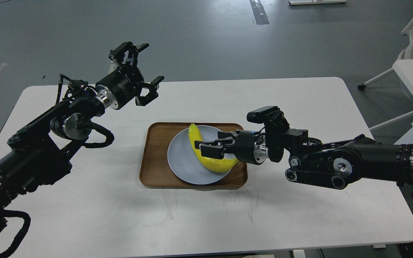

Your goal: Place banana on plate with both arms

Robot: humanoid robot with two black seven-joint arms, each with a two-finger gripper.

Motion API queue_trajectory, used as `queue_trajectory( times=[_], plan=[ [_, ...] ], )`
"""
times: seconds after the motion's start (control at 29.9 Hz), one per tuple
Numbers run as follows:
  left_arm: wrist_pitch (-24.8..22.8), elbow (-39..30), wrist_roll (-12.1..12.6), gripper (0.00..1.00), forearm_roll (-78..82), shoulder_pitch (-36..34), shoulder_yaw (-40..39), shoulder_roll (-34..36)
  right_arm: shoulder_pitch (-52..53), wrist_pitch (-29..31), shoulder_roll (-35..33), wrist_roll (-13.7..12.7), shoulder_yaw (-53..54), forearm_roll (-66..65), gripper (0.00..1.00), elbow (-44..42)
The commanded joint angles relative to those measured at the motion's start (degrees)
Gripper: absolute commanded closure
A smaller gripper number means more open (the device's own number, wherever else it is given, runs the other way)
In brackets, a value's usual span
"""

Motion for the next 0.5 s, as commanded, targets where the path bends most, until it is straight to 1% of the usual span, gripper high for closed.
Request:
queue_trajectory(
  times=[0.0,0.1,0.13,0.2,0.27,0.3,0.33,0.47],
  plan=[
    [0.01,0.00,0.09,0.01,0.01,-0.26,0.07,0.15,1.14,0.09,-1.35,-0.06,5.86,2.82,0.00,-0.09],
    [-0.08,0.00,0.00,0.01,-0.08,-0.43,-0.02,0.15,2.64,0.26,-4.60,-0.07,11.84,12.92,0.00,-0.01],
    [-0.08,0.00,0.00,0.01,-0.08,-0.43,-0.10,0.15,2.55,0.26,-5.48,-0.06,14.90,18.07,0.00,0.17],
    [-0.16,0.00,0.00,0.01,-0.08,-0.43,-0.11,0.15,1.85,0.26,-6.54,-0.06,19.21,23.55,0.00,0.26],
    [-0.16,0.00,-0.09,0.01,-0.16,-0.34,-0.19,0.15,-0.77,0.26,-7.94,-0.06,26.75,34.25,0.00,0.08],
    [-0.16,0.00,-0.09,0.01,-0.25,-0.34,-0.28,0.15,-1.66,0.26,-8.04,-0.06,28.62,36.73,0.00,-0.09],
    [-0.34,0.00,-0.52,0.01,-0.51,-0.26,-0.28,0.15,-3.67,0.26,-8.04,-0.06,32.99,40.33,0.00,-0.27],
    [-0.60,0.00,-2.11,0.01,-0.78,0.27,-0.54,0.33,-9.83,0.35,-8.04,0.02,42.86,45.80,0.00,-0.44]
  ],
)
